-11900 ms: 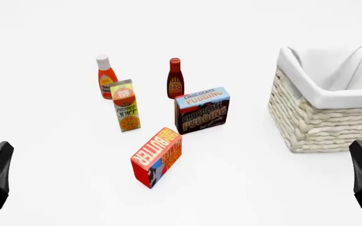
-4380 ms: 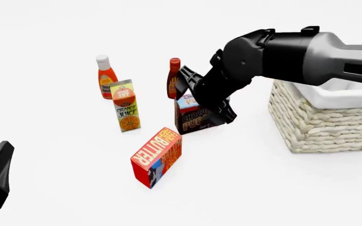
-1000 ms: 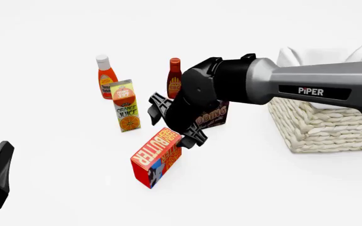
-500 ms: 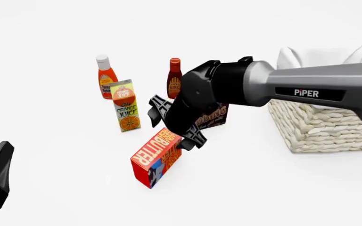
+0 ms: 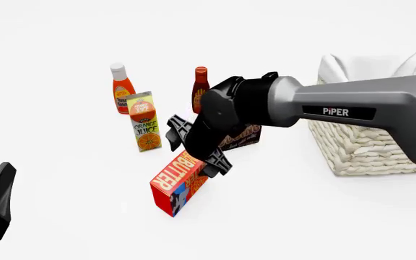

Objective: Pick the butter and place it in the basket.

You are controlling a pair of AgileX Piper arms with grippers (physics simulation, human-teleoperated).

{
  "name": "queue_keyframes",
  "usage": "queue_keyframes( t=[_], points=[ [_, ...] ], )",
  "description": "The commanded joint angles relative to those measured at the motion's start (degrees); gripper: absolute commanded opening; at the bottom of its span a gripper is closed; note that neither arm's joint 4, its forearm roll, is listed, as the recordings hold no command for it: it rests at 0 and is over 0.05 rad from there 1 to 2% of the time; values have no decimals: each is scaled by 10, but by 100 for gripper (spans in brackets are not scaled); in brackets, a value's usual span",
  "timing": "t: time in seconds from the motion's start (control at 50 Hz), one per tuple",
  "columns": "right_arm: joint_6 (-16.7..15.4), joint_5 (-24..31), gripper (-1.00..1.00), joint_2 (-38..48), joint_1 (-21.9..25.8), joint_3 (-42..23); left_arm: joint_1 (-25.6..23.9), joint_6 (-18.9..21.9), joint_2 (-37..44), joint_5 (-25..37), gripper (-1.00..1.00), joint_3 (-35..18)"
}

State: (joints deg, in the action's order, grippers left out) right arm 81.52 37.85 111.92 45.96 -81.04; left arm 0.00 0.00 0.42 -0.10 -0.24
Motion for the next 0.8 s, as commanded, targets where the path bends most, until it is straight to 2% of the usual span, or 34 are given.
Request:
queue_keyframes(
  t=[0.02, 0.14, 0.32, 0.8],
  points=[
    [5, -1, 100, 15, 5, -8, 0, 0, 0, 0, 100, 0],
    [-3, -2, 100, 19, 3, -10, 0, 0, 0, 0, 100, 0],
    [2, -9, 100, 21, 3, -3, 0, 0, 0, 0, 100, 0],
    [29, -34, 100, 34, 16, 22, 0, 0, 0, 0, 100, 0]
  ],
)
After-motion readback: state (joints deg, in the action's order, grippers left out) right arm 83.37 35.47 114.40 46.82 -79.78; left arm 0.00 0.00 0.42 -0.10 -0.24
